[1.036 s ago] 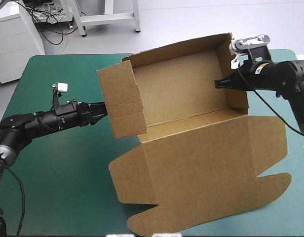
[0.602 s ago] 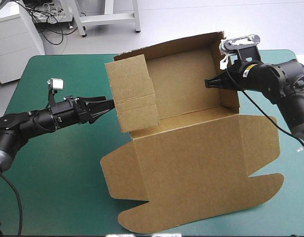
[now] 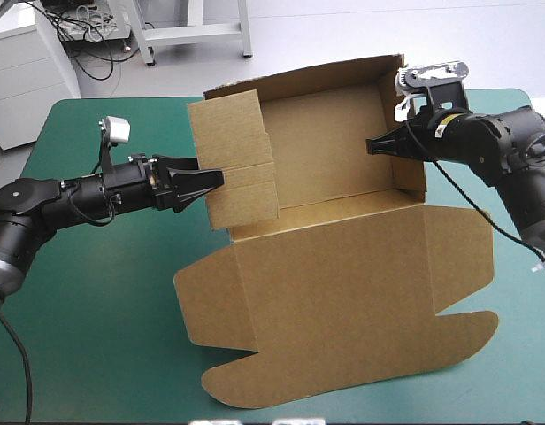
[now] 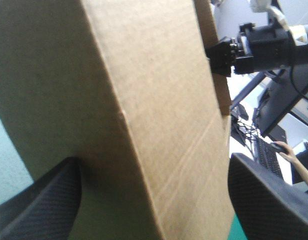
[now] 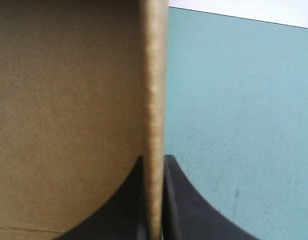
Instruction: Fold the box
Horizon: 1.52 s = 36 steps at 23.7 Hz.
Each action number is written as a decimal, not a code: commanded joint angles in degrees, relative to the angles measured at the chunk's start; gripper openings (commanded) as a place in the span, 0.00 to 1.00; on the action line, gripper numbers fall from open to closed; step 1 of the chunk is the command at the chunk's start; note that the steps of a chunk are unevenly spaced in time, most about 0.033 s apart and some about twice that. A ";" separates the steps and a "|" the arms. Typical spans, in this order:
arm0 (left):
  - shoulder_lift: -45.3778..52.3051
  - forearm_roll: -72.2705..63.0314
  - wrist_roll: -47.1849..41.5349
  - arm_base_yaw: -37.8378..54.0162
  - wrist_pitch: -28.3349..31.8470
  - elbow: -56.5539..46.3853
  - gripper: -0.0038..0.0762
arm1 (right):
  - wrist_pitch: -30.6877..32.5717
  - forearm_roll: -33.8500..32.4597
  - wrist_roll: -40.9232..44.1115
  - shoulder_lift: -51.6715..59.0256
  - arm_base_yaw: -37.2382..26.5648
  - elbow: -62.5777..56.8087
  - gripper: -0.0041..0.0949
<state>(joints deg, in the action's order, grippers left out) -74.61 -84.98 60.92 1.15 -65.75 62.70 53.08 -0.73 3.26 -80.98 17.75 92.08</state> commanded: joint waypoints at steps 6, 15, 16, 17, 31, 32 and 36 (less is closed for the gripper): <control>1.68 16.63 -16.81 -8.45 14.82 11.43 0.76 | -6.56 -4.82 7.03 1.37 3.11 1.40 0.02; -1.01 51.46 -45.44 -19.63 21.74 21.44 0.76 | -6.96 -4.95 10.18 1.03 3.22 1.40 0.02; -1.49 54.69 -48.14 -20.93 21.47 22.50 0.76 | -6.96 -4.95 10.18 1.03 3.22 1.40 0.02; -2.35 58.75 -51.45 -22.25 21.16 23.87 0.75 | -6.85 -4.83 10.18 1.03 3.22 1.40 0.02; -9.77 92.56 -81.14 -35.18 15.79 35.67 0.46 | -7.11 -3.65 10.79 1.03 3.22 1.40 0.02; -9.87 92.31 -81.27 -35.18 16.04 35.67 0.40 | -7.23 -3.65 10.79 1.03 3.22 1.40 0.02; -9.86 91.75 -81.99 -35.18 17.04 35.67 0.03 | -6.62 -3.65 11.05 1.03 3.22 1.40 0.02</control>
<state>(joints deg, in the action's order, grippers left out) -86.35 8.36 -21.21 -33.63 -53.37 96.29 51.30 -5.88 13.97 -82.11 20.88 91.99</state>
